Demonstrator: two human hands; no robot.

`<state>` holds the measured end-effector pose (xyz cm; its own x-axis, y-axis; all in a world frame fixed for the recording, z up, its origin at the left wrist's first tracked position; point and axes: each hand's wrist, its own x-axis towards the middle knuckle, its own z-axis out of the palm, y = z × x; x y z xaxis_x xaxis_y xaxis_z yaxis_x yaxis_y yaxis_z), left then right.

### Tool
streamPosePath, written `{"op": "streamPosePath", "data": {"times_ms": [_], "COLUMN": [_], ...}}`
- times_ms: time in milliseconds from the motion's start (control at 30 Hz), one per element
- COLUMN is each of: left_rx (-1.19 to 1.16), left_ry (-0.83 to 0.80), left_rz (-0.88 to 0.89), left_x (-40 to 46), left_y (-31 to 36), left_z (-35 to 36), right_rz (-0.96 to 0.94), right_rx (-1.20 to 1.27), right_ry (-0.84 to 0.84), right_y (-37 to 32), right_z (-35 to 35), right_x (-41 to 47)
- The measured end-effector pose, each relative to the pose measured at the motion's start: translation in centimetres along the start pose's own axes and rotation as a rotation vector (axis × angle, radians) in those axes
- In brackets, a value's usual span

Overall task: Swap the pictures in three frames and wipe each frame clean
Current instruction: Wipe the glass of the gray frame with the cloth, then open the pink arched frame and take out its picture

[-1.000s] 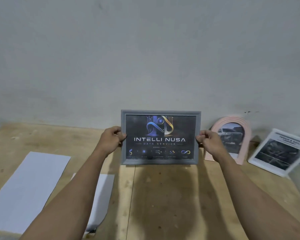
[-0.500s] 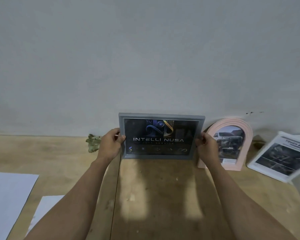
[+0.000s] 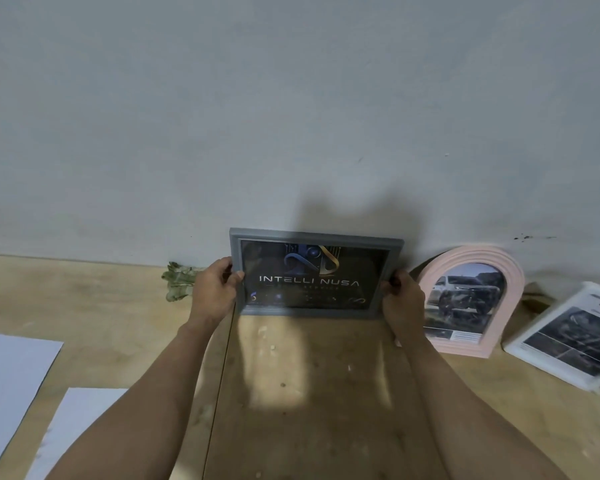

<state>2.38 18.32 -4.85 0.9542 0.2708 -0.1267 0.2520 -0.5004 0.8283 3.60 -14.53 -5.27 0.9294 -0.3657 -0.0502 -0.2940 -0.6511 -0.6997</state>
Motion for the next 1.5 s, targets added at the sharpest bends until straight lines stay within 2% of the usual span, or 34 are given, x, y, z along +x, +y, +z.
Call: {"op": "streamPosePath", "data": {"times_ms": [333, 533, 833, 967, 1300, 1500], "left_rx": [0.073, 0.055, 0.007, -0.022, -0.01, 0.073], "left_ry": [-0.008, 0.2, -0.027, -0.128, -0.298, -0.307], "left_rz": [0.001, 0.046, 0.239, 0.281, 0.198, 0.15], "left_x": [-0.1, -4.7, -13.8, -15.3, -12.7, -10.2], "left_y": [0.3, 2.5, 8.9, 12.3, 18.0, 20.0], "left_z": [0.1, 0.0, 2.2, 4.9, 15.8, 21.9], "right_rz": [-0.004, 0.053, 0.067, 0.1, 0.205, 0.204], "right_rx": [0.13, 0.25, 0.218, 0.155, 0.204, 0.16], "right_ry": [0.0, 0.006, 0.099, 0.136, 0.075, -0.029], "right_y": [-0.4, -1.3, -0.2, 1.7, 7.7, 10.1], "right_z": [-0.3, -3.1, -10.6, -14.3, -19.4, -19.0], "right_x": [-1.1, -5.1, -12.9, -13.4, -5.3, 2.0]}}
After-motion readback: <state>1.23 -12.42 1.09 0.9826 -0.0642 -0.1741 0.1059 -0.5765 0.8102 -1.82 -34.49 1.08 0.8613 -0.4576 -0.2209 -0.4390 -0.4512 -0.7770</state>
